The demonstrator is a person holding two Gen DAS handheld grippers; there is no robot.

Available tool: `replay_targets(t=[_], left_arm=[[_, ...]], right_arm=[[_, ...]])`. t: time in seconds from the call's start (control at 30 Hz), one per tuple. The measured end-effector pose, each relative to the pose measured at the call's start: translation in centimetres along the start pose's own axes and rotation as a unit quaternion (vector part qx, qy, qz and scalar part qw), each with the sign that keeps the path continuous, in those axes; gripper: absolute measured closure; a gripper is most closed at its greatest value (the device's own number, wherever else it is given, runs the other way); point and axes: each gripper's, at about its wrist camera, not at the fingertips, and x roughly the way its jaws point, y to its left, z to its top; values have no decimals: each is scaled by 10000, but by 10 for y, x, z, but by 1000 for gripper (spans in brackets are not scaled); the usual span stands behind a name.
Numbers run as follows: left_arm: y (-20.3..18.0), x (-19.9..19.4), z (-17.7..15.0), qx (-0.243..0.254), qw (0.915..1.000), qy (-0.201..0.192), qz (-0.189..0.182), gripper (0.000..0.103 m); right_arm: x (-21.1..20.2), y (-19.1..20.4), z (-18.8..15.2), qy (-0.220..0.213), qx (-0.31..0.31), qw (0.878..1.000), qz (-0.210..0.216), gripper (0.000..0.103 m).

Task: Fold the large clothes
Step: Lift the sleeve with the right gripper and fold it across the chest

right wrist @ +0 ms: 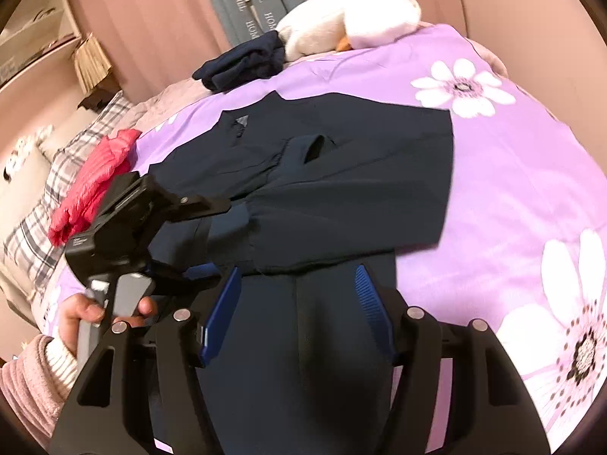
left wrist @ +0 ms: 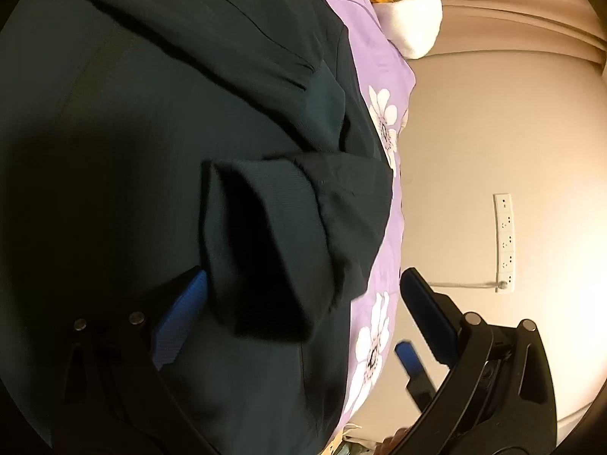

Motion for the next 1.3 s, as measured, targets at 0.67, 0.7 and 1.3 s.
replay_targets(t=[0.67,0.7,1.3], left_arm=[[-74,-10,16,1475,9838,-475,906,95],[-89,-18,21,1605,9814,-589,868,96],[-176,-179,131,1839,9402,-2694,979,98]], right_arm=[[1,-20,-13,-41,245,9997,-53,40],[-1,-21,-13,-65,268,9996,-55,40],[-2,-32,-7,-156,342,9992,-137,40]])
